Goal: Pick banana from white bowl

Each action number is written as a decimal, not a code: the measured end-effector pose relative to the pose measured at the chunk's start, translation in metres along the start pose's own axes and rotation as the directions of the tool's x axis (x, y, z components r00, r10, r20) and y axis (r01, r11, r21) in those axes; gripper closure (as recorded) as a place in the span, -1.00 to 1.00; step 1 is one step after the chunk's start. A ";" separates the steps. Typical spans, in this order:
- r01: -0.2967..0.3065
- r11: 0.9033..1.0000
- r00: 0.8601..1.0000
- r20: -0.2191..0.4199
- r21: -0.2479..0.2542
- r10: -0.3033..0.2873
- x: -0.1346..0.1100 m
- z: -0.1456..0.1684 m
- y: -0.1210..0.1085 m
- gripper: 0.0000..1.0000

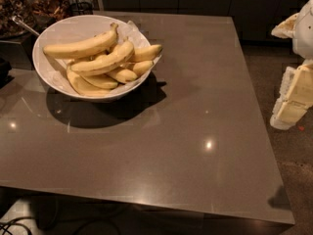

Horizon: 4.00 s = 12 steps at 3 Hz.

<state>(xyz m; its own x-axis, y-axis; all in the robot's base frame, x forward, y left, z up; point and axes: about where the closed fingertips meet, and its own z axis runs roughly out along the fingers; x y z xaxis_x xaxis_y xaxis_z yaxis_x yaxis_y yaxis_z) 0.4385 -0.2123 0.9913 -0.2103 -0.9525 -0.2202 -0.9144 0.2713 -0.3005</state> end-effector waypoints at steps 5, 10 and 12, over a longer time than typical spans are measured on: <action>0.225 0.973 0.969 -0.093 -0.060 -0.230 -0.111 0.002 0.005 -1.00; 0.344 0.932 0.938 0.010 -0.111 -0.345 -0.224 0.057 -0.028 -0.72; 0.388 0.914 0.921 0.018 -0.116 -0.389 -0.251 0.072 -0.035 -0.48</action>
Offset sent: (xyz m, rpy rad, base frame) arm -0.0034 0.0438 0.0225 -0.0478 0.0126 0.0591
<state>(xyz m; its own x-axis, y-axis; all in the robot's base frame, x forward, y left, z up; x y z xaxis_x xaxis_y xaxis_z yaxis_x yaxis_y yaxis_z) 0.5483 0.0272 0.9903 0.1681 -0.9804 -0.1028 -0.9578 -0.1378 -0.2521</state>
